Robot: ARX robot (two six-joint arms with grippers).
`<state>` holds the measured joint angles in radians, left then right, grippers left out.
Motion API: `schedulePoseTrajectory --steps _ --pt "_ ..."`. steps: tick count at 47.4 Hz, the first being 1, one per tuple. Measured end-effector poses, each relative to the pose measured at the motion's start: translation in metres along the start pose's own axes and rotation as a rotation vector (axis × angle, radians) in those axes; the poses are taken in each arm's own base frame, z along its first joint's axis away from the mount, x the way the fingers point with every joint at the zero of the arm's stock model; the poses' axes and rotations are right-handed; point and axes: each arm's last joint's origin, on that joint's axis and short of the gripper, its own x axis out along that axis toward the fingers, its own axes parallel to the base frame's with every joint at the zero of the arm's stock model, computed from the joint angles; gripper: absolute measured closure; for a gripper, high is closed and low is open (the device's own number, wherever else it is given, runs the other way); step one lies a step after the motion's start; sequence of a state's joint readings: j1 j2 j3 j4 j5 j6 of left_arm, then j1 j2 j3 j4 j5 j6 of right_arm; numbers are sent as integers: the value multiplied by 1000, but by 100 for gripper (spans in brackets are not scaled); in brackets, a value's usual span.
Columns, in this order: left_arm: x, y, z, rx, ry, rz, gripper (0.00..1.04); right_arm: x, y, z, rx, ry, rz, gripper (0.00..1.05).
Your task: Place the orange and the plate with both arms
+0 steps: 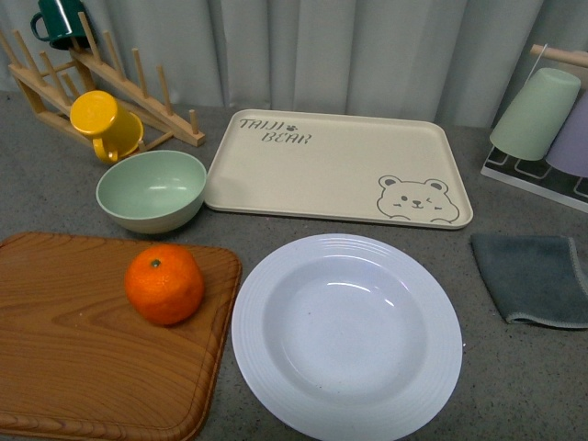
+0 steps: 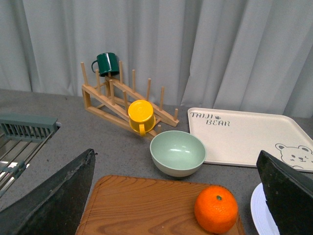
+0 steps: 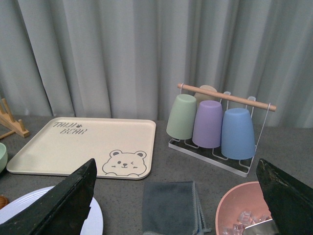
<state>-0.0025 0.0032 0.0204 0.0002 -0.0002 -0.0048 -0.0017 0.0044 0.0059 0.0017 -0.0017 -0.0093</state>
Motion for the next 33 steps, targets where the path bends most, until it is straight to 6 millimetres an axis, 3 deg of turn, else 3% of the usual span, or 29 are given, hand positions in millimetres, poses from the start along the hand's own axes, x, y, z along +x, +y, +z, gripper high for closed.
schedulePoseTrajectory --steps 33 --pt "0 0 0 0 0 0 6 0 0 0 0 0 0 9"
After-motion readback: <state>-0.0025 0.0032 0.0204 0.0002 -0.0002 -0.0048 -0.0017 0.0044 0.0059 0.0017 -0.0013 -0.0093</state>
